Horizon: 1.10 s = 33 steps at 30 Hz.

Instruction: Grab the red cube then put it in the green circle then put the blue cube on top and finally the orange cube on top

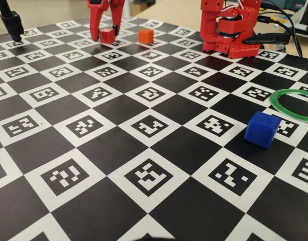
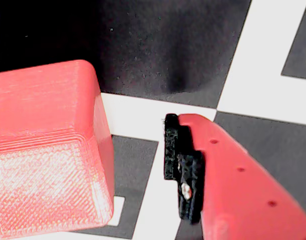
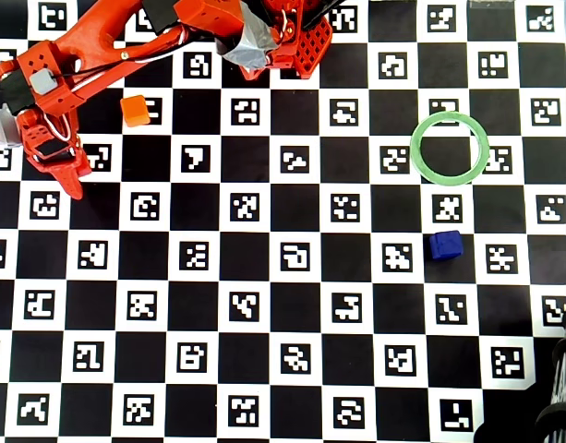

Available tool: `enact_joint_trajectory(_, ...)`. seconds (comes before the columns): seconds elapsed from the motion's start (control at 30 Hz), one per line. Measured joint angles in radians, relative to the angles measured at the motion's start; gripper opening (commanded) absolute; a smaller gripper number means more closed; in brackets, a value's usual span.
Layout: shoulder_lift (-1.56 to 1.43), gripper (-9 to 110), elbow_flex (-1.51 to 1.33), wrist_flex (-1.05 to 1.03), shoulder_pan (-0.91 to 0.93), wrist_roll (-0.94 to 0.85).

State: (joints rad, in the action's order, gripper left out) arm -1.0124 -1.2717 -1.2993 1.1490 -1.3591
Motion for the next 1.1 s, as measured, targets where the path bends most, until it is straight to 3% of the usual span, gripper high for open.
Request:
enact_joint_trajectory(0.6, 0.000, 41, 0.000, 0.023, -0.003, -0.126)
enact_joint_trajectory(1.1, 0.000, 4, 0.000, 0.023, -0.008, -0.126)
